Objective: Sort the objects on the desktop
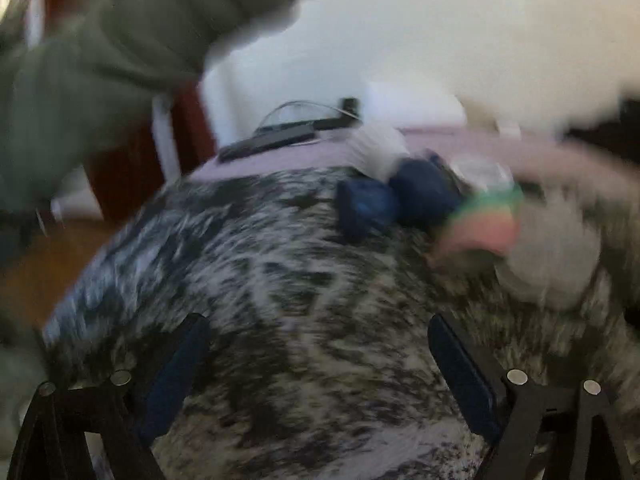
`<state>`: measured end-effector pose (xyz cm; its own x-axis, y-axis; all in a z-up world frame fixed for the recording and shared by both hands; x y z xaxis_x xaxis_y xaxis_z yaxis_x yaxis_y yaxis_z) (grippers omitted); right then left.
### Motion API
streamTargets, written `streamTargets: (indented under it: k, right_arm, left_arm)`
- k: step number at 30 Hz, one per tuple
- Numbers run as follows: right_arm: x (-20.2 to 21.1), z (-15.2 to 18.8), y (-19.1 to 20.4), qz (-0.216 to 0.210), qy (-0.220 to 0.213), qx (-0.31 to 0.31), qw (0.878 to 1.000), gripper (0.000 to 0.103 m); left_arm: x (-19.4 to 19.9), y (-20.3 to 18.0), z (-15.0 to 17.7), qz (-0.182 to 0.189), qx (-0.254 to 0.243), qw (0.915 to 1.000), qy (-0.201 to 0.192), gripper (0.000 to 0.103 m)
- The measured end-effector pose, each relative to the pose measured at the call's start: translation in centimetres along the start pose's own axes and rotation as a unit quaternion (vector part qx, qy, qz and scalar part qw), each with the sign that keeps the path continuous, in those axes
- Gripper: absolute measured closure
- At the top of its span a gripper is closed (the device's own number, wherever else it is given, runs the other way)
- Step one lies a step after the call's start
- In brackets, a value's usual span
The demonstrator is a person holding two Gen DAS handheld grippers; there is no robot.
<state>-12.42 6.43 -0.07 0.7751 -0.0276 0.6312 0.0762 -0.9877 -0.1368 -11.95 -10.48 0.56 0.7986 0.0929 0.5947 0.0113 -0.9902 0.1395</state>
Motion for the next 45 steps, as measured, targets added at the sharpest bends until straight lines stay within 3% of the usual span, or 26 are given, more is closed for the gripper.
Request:
streamTargets:
  k: [3,7,13,18,21,23,27,35,41,45]
  right_arm:
    - [-1.7,-0.9,0.3,-0.014,0.012,-0.014,1.0,0.001]
    - [-4.1,-1.3,0.6,-0.034,0.042,-0.028,0.998,0.001]
    - [-6.7,-1.7,0.9,-0.065,0.079,-0.044,0.994,0.0]
    - [-6.7,-1.9,0.8,-0.091,0.074,-0.057,0.991,0.0]
    - [-6.5,-2.0,0.5,-0.118,0.068,-0.078,0.988,0.0]
    - [-7.3,-1.5,0.8,-0.083,0.094,-0.064,0.99,0.0]
    - [-7.0,-1.4,1.7,-0.042,0.096,-0.032,0.994,0.0]
    - [-4.2,0.2,-1.1,-0.055,0.129,-0.112,0.984,0.0]
    - [-1.0,2.9,-1.8,-0.047,0.106,-0.113,0.987,0.0]
    - [-0.6,2.5,0.2,-0.037,0.087,-0.077,0.993,0.0]
  left_arm:
    - [0.7,-3.4,-0.3,0.031,-0.066,0.997,-0.024,0.01]
    - [0.7,-4.1,-0.7,0.059,-0.063,0.996,-0.025,0.008]
    - [-1.4,-0.8,-0.8,0.07,0.03,0.9971,0.009,0.008]
    - [-1.8,2.2,-0.4,0.083,0.119,0.9893,0.016,0.004]
    - [-1.9,3.1,-0.1,0.08,0.147,0.9858,0.016,0.004]
    - [-2.0,3.2,0.1,0.08,0.151,0.9852,0.019,0.004]
    - [-2.1,2.9,0.2,0.078,0.146,0.986,0.019,0.004]
    - [-2.7,2.0,0.1,0.072,0.122,0.9893,0.036,0.003]
    - [-3.7,2.3,-0.2,0.081,0.127,0.9877,0.043,0.001]
    - [-4.8,2.2,-0.3,0.09,0.129,0.9858,0.057,0.0]
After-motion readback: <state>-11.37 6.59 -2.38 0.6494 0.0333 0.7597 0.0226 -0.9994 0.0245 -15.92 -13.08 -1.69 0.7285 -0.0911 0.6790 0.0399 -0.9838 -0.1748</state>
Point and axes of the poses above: each gripper's, at about its wrist camera, not at the fingertips, and x roughly against the way its jaws point, y to its left, z to its underside, the point moved 5 cm from there along -x, roughly the way its jaws point, and after that the axes turned 6 degrees about z, right-handed, at the moved point
